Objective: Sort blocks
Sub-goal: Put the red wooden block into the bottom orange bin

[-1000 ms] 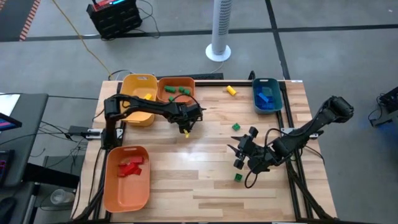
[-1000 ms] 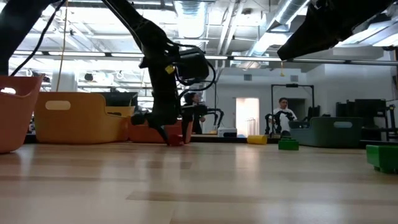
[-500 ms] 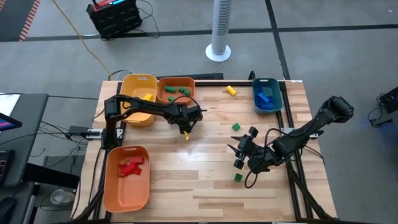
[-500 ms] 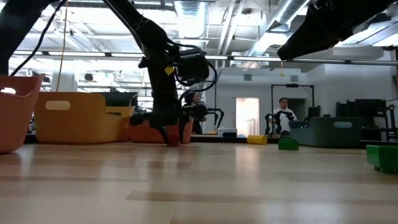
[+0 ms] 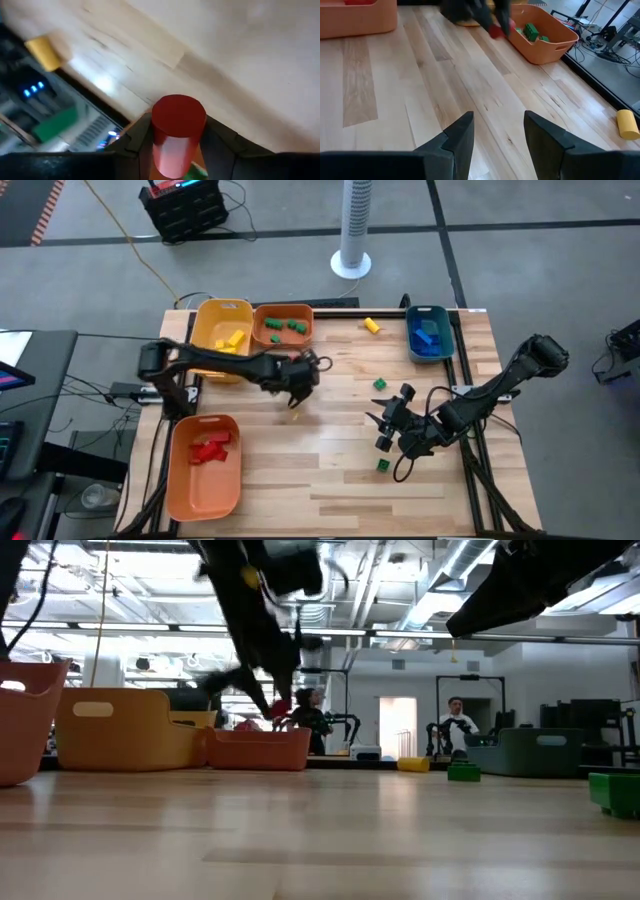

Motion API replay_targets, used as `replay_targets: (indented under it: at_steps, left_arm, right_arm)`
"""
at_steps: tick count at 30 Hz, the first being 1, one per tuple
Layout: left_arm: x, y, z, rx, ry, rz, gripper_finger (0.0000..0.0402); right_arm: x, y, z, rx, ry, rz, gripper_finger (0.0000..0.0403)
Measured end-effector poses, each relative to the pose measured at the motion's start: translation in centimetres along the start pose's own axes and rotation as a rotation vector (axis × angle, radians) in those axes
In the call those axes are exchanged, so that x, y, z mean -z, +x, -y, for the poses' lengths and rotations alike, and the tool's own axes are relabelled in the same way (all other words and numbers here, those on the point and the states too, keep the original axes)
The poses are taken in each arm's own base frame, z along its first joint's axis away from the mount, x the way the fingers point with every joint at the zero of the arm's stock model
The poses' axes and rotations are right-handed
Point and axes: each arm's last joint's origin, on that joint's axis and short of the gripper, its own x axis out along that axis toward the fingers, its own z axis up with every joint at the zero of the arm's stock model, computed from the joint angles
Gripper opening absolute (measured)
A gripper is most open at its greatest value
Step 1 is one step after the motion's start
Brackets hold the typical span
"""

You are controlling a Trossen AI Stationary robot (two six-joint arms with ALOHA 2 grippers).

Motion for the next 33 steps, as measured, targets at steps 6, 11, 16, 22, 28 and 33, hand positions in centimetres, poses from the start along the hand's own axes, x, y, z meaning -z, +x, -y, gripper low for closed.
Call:
replay_targets:
  at_steps: [6, 11, 16, 22, 28, 33]
  left_arm:
    - [-0.8, -7.7, 1.8, -0.001, -0.328, 0.122, 0.0121]
    - [-0.4, -14.5, 3.5, -0.015, -0.593, 0.328, 0.0121]
    - [1.5, -19.4, 5.2, 0.193, -0.904, 0.595, 0.0121]
    - [2.9, -22.4, 7.7, 0.625, -1.239, 0.639, 0.0121]
    - [1.8, -22.3, 12.7, 0.702, -1.285, 0.334, 0.0121]
    - [0.5, -20.8, 16.9, 0.823, -1.330, 0.142, 0.0121]
  right_arm:
    - [0.0, 0.0, 0.0, 0.000, 0.003, 0.001, 0.0182]
    - [-0.1, 0.0, -0.1, -0.004, 0.013, 0.007, 0.0182]
    - [-0.3, 0.0, -0.2, -0.013, 0.034, 0.020, 0.0182]
    - [-0.5, 0.0, -0.3, -0.024, 0.051, 0.029, 0.0182]
    - [-0.5, 0.0, -0.3, -0.040, 0.055, 0.023, 0.0182]
    - [-0.5, 0.0, -0.3, -0.038, 0.055, 0.023, 0.0182]
